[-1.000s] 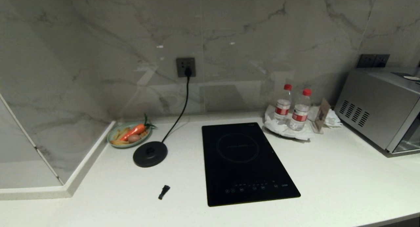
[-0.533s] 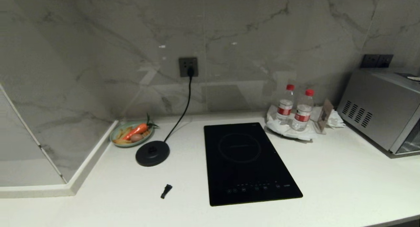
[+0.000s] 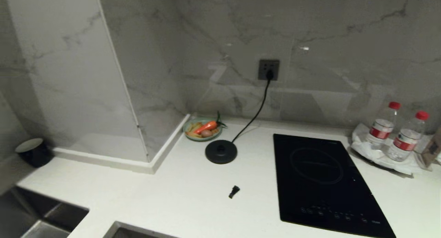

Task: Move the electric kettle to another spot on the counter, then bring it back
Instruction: Grab the kettle

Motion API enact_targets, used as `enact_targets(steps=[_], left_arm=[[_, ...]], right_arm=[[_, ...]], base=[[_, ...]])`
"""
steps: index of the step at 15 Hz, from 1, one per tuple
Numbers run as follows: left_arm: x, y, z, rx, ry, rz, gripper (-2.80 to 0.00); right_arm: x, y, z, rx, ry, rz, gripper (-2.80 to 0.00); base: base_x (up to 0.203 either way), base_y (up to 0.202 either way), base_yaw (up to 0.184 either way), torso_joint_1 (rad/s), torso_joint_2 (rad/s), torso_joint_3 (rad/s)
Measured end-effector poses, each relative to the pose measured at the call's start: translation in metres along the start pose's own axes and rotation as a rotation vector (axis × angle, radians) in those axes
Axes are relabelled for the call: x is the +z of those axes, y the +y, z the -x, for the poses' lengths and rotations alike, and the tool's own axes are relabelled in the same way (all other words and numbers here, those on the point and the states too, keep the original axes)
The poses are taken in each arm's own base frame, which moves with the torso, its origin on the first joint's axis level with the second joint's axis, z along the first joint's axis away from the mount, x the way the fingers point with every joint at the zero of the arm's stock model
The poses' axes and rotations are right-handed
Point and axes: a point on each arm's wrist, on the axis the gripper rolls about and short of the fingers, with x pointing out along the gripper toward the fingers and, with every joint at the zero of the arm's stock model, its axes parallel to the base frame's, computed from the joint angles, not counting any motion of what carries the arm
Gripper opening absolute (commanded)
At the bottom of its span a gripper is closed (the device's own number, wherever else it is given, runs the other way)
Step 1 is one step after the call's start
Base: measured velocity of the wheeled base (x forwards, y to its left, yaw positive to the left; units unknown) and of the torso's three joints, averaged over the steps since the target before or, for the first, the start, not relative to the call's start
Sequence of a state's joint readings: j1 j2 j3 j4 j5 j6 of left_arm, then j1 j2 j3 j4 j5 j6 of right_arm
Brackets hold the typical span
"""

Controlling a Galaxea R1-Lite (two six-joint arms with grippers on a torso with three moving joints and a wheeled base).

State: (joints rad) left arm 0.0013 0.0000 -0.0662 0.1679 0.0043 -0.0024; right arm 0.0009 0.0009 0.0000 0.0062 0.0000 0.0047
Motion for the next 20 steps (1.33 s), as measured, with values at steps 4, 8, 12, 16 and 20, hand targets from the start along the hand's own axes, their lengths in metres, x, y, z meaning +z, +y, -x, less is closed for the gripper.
enact_targets(steps=[4,8,12,16,20], left_arm=[[-0.0001,0.0,0.0,-0.001,0.0,-0.001,-2.8],[-0.0001,0.0,0.0,0.0,0.0,0.0,-2.8],[-0.0001,0.0,0.0,0.0,0.0,-0.001,-2.8],[0.0,0.0,0.0,-0.001,0.0,-0.001,-2.8],[0.0,0.0,0.0,-0.001,0.0,-0.001,-2.8]], right_arm=[[0.0,0.0,0.0,-0.001,0.0,0.0,-2.8],[0.0001,0.0,0.0,0.001,-0.001,0.002,-2.8],[0.0001,0.0,0.0,0.0,-0.001,0.002,-2.8],[0.0001,0.0,0.0,-0.001,-0.002,0.0,-2.8],[0.0001,0.0,0.0,0.0,-0.001,0.001,-2.8]], base=[[-0.006,-0.019,0.153,-0.006,0.0,0.003],[-0.004,-0.004,0.067,0.004,0.0,0.0],[0.0,0.0,0.0,0.0,0.0,0.0],[0.0,0.0,0.0,0.15,-0.31,-0.187],[0.0,0.0,0.0,0.144,-0.32,-0.186]])
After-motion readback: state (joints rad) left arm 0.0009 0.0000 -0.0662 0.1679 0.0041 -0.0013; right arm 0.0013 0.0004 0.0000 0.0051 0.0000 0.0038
